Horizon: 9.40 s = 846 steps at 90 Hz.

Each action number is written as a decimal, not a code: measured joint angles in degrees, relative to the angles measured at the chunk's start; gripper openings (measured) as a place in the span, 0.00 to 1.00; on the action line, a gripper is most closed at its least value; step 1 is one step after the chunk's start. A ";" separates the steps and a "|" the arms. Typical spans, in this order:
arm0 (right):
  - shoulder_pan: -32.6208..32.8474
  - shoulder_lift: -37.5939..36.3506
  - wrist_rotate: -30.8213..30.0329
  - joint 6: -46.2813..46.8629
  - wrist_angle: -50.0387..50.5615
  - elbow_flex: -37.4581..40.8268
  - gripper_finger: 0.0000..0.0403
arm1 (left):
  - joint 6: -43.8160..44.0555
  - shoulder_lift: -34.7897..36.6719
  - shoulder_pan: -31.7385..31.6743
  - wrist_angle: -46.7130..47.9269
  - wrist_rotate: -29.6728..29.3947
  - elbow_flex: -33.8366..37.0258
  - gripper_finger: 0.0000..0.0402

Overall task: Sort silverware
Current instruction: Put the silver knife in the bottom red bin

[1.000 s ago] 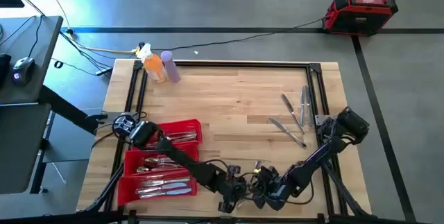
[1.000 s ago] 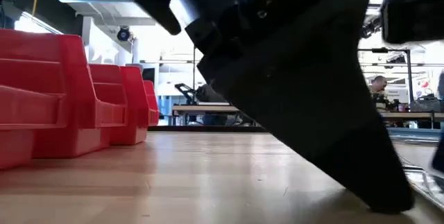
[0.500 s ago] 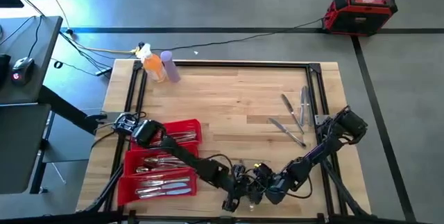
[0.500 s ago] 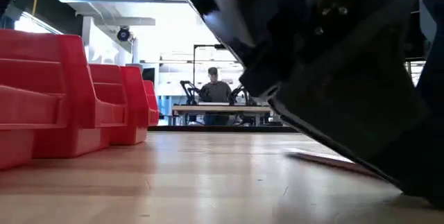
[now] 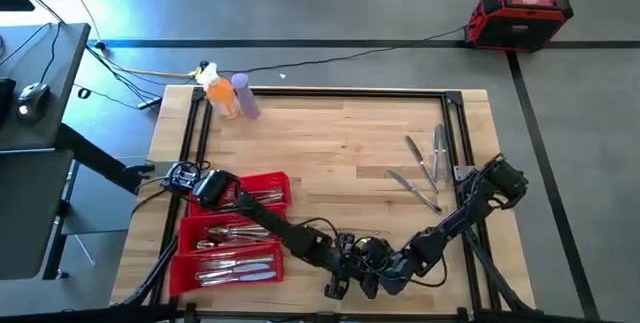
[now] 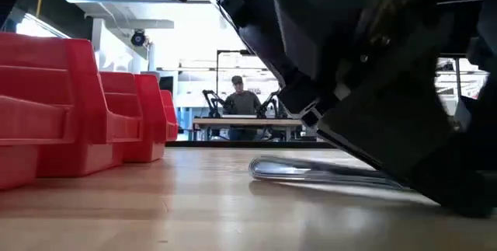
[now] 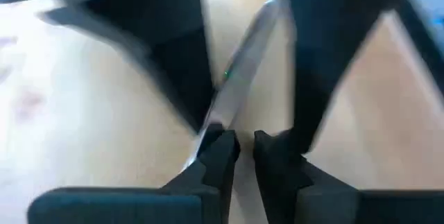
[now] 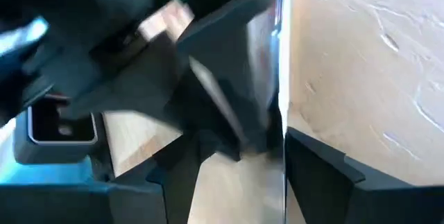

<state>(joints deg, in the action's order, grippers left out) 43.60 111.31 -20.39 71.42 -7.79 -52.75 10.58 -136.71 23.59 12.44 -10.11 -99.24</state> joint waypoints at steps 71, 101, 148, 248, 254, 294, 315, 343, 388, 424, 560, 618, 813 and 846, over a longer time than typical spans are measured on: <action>1.06 0.66 6.23 -4.19 23.35 -6.74 0.01 | -6.03 5.59 2.10 10.15 -3.14 0.13 0.10; 1.09 1.03 4.82 -5.91 26.29 -8.81 0.00 | -8.27 5.20 3.33 13.83 2.79 0.15 0.20; 1.09 1.05 3.36 -5.48 26.36 -8.78 0.00 | -7.65 4.15 3.48 15.21 -3.05 0.01 0.32; -1.21 1.24 -4.24 0.56 10.84 -5.92 0.31 | 1.47 2.64 0.98 15.16 -11.51 -0.02 0.21; -1.44 1.24 -4.70 1.37 11.05 -5.95 0.34 | 2.78 4.14 1.11 18.68 -11.51 0.19 0.21; -2.23 1.63 -5.59 4.40 9.72 -5.90 0.37 | 4.25 1.42 2.75 10.03 1.23 -0.02 0.12; -2.95 3.84 -4.88 5.49 5.86 -5.77 0.37 | 3.99 0.01 0.63 5.95 2.47 0.11 0.06; -2.62 4.00 -4.47 1.83 4.70 -5.73 0.37 | 2.52 -0.61 0.33 6.34 -1.28 -0.02 0.05; -1.95 3.39 0.54 -0.97 15.79 -6.43 0.02 | 2.70 -0.65 0.37 6.59 -5.50 -0.02 0.05; -2.41 3.69 -2.58 -2.23 8.07 -5.57 0.02 | 2.26 -0.65 0.35 5.60 -4.54 0.11 0.05; -2.34 4.04 0.30 -6.39 15.49 -8.68 0.00 | -5.24 6.61 1.32 29.09 -4.96 0.09 0.27; -2.32 4.04 -0.66 -6.84 15.51 -8.50 0.00 | -4.80 3.53 2.45 19.06 2.21 -0.24 0.27; 8.11 -2.66 -29.23 -22.74 50.50 -31.46 0.34 | 0.63 9.47 4.50 28.76 -7.28 -0.08 0.00; 21.40 -2.91 -56.57 -17.48 60.33 -39.34 0.35 | 15.87 31.49 14.06 47.02 -9.68 -1.40 0.00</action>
<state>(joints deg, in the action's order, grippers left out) 64.99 108.40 -76.97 53.95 52.54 -92.09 26.46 -105.22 37.66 59.46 -19.79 -100.64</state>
